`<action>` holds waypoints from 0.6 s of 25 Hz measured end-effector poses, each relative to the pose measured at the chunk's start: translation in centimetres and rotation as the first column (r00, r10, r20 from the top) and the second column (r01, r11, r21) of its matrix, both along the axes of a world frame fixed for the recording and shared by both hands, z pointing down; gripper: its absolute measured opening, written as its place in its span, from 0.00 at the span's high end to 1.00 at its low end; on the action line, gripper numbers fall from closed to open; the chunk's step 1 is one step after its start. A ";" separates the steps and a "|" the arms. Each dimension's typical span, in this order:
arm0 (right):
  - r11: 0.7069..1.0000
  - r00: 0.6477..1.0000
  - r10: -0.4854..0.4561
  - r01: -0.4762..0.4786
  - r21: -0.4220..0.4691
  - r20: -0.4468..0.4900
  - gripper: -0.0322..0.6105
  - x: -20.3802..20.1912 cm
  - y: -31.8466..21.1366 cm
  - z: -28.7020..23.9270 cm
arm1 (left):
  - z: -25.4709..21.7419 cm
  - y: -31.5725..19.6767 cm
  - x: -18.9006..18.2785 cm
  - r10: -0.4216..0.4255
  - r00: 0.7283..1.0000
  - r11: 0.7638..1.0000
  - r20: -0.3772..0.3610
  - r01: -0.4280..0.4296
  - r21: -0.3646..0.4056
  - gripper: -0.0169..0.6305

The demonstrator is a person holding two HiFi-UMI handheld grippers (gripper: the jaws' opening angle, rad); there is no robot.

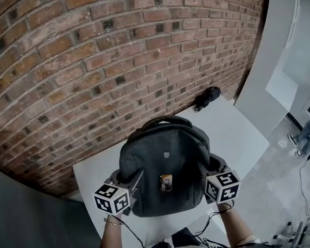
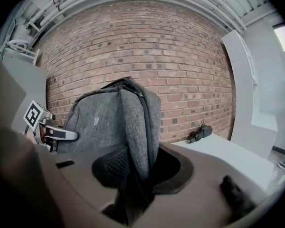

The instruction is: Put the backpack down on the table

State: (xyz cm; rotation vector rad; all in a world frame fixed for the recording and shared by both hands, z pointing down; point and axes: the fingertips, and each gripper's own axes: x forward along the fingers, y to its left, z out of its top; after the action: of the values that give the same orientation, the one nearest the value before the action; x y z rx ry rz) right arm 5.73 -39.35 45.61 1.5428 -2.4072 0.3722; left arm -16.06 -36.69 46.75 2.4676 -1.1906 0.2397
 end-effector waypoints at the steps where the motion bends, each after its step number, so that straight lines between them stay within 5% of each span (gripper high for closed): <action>1: 1.000 1.000 -0.002 0.002 -0.002 0.000 0.76 0.0 -0.2 0.1 | 0.1 -0.2 -0.1 0.000 1.000 1.000 -0.002 0.000 -0.001 0.78; 15: 1.000 1.000 -0.018 0.018 -0.016 0.009 0.76 -0.1 -3.1 1.9 | 1.5 -3.0 -0.2 -0.029 0.999 0.999 0.018 0.029 -0.021 0.76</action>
State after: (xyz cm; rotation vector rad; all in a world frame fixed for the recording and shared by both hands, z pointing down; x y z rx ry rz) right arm 5.63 -42.41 47.50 1.5145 -2.4173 0.3943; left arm -16.30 -39.71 48.26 2.4335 -1.2240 0.2652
